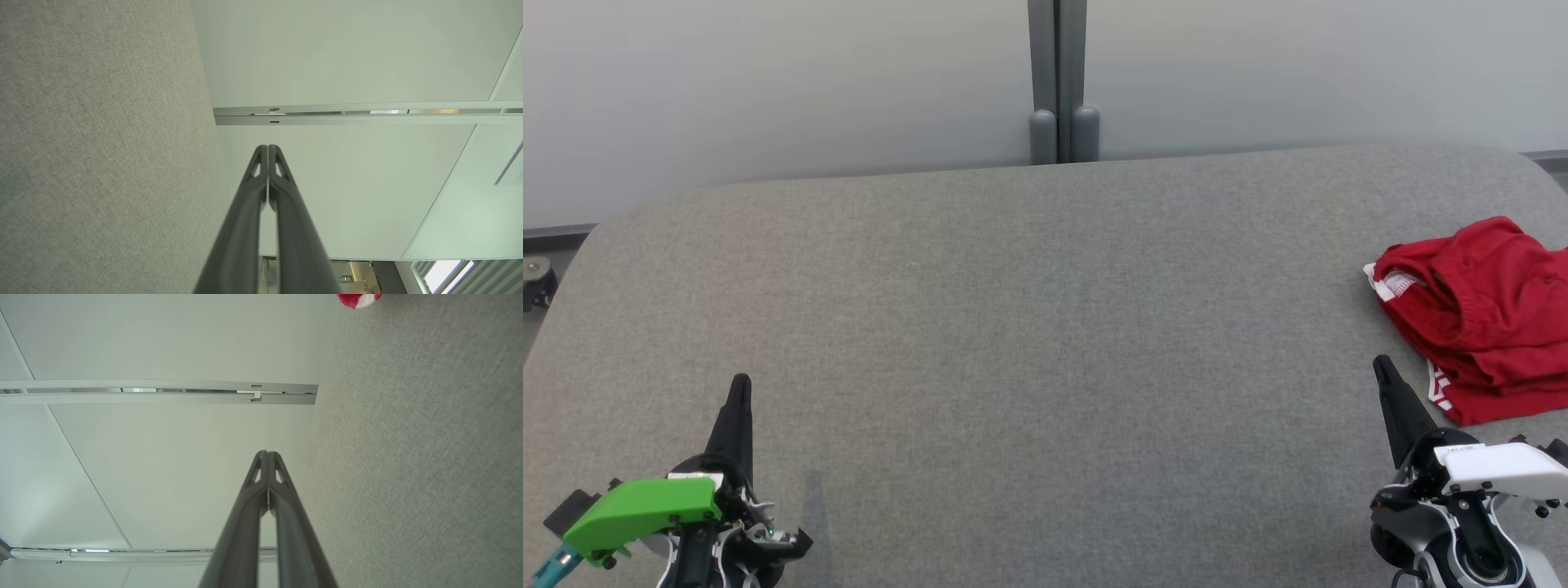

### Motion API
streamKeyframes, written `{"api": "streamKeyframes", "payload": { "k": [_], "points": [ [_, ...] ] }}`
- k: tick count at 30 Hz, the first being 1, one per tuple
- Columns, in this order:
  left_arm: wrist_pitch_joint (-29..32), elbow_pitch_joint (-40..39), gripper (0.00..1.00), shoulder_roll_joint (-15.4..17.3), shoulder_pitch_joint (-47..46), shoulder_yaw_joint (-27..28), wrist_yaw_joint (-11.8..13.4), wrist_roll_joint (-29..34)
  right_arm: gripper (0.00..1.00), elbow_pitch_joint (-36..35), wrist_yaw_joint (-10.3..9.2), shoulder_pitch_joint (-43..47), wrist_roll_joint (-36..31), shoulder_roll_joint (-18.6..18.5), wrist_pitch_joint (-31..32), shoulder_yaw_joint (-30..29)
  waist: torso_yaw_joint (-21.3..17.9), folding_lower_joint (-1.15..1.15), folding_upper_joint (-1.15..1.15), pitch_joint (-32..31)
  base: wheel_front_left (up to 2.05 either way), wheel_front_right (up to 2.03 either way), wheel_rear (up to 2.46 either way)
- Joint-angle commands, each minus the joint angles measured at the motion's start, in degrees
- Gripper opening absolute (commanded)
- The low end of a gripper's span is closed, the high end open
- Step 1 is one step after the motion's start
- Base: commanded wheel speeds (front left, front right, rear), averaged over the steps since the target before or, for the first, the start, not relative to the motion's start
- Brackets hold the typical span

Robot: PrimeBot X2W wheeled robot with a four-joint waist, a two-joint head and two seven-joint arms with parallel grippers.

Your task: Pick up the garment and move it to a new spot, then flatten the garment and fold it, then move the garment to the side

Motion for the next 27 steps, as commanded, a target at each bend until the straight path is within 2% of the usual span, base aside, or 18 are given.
{"api": "streamKeyframes", "payload": {
  "k": [1, 27],
  "points": [
    [0.16, -0.19, 0.0, 0.35, -0.71, 0.16, -0.2, -0.19, 0.0, -0.22, 0.0, -0.39, 0.11, -0.3, 0.21, -0.11, 0.0, 0.0, 0.0, 0.0, 0.0, 0.0, 0.0],
    [0.18, -0.19, 0.0, 0.33, -0.71, 0.17, -0.2, -0.16, 0.0, -0.22, 0.0, -0.4, 0.11, -0.3, 0.21, -0.11, 0.0, 0.0, 0.0, 0.0, 0.0, 0.0, 0.0]
  ]
}}
